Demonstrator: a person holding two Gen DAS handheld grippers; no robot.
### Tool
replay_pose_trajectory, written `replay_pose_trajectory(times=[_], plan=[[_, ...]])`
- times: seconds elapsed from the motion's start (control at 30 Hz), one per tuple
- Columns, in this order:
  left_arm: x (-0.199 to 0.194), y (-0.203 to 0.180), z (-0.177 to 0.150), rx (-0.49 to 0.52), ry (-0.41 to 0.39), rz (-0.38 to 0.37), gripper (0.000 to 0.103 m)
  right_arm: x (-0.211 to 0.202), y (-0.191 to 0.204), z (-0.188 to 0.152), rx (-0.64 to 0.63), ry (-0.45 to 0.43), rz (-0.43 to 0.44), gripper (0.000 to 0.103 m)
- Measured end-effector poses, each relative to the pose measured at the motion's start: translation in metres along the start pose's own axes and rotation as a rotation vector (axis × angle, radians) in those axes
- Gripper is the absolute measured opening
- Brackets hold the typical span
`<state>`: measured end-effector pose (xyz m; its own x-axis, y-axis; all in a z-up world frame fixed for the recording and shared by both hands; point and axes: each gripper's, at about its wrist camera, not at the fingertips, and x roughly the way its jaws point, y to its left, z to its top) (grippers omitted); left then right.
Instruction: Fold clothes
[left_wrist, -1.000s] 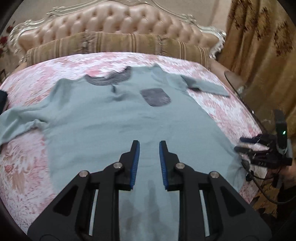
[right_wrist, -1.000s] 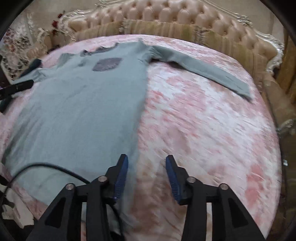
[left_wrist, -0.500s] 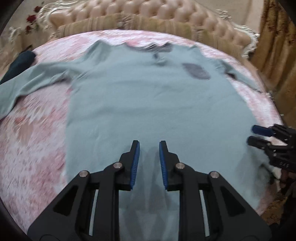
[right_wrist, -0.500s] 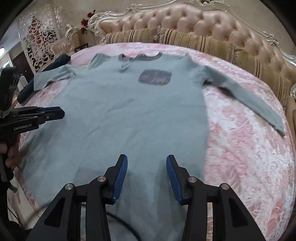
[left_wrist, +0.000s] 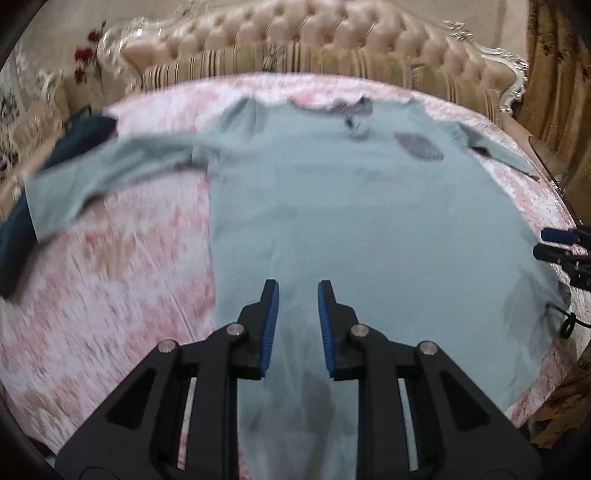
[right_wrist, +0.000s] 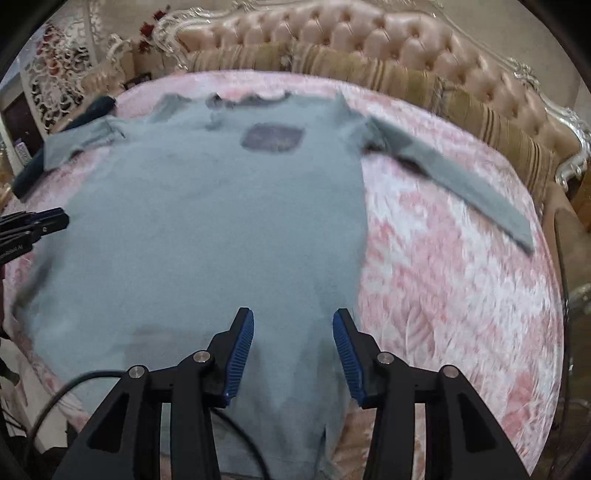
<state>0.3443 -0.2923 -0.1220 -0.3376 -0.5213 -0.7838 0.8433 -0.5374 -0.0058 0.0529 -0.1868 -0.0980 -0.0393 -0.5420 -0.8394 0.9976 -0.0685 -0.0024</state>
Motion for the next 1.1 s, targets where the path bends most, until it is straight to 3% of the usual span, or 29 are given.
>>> replay_pose_trajectory(times=[0.1, 0.33, 0.5, 0.77, 1.1], plan=[[0.011, -0.004, 0.015, 0.017, -0.001, 0.007, 0.026, 0.002, 0.013, 0.020, -0.046, -0.026, -0.004, 0.052], [0.041, -0.009, 0.023, 0.033, 0.043, 0.015, 0.026, 0.043, 0.027, 0.044, -0.081, 0.017, 0.037, 0.052], [0.052, -0.009, 0.021, 0.040, 0.063, 0.023, 0.028, 0.060, 0.017, 0.045, -0.055, 0.059, 0.050, 0.053], [0.050, -0.005, 0.018, 0.050, 0.056, 0.050, 0.041, 0.054, 0.003, 0.039, -0.030, 0.058, 0.036, 0.055], [0.047, 0.000, 0.016, 0.084, 0.069, 0.062, 0.049, 0.049, -0.010, 0.036, -0.027, 0.104, 0.004, 0.060]])
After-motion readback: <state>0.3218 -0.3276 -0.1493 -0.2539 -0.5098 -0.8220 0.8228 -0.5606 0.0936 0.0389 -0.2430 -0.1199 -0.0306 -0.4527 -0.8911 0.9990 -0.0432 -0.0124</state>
